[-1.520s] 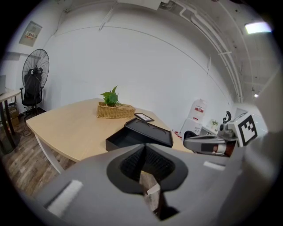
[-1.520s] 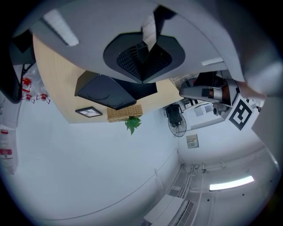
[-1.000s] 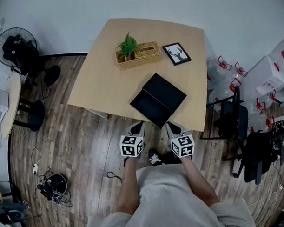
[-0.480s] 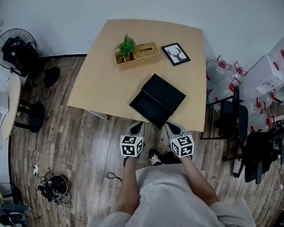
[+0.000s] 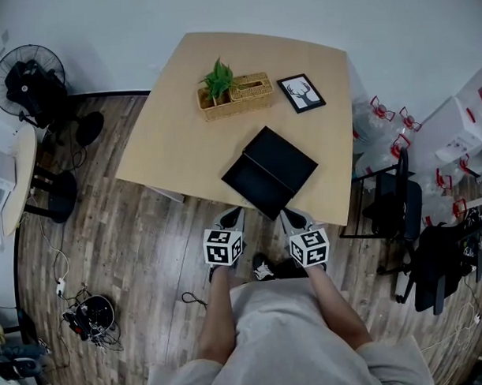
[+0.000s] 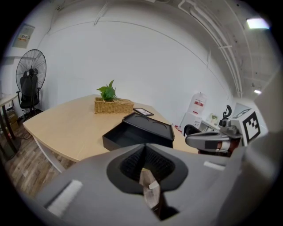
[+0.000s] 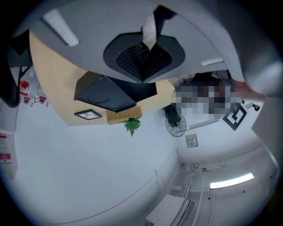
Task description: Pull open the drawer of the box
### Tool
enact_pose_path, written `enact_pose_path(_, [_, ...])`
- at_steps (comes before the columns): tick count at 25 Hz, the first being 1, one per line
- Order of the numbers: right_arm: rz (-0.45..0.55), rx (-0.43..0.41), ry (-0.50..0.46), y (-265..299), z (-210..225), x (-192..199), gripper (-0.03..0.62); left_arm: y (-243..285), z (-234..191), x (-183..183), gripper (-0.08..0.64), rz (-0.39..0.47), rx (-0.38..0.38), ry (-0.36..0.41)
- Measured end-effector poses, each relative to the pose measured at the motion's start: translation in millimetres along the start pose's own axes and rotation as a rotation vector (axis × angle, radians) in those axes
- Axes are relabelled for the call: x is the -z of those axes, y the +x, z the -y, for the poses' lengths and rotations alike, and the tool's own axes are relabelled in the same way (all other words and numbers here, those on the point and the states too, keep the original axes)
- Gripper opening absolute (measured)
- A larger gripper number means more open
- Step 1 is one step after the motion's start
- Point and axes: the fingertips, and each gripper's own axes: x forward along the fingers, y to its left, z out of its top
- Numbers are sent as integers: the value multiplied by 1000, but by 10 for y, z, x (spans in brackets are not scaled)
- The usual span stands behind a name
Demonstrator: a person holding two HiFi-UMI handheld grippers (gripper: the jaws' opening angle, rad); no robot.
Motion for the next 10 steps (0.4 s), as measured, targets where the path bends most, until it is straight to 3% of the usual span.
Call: enact_pose_path(10, [1,3,9,47,39,7,2,47,-29,10,55,-13,2,6])
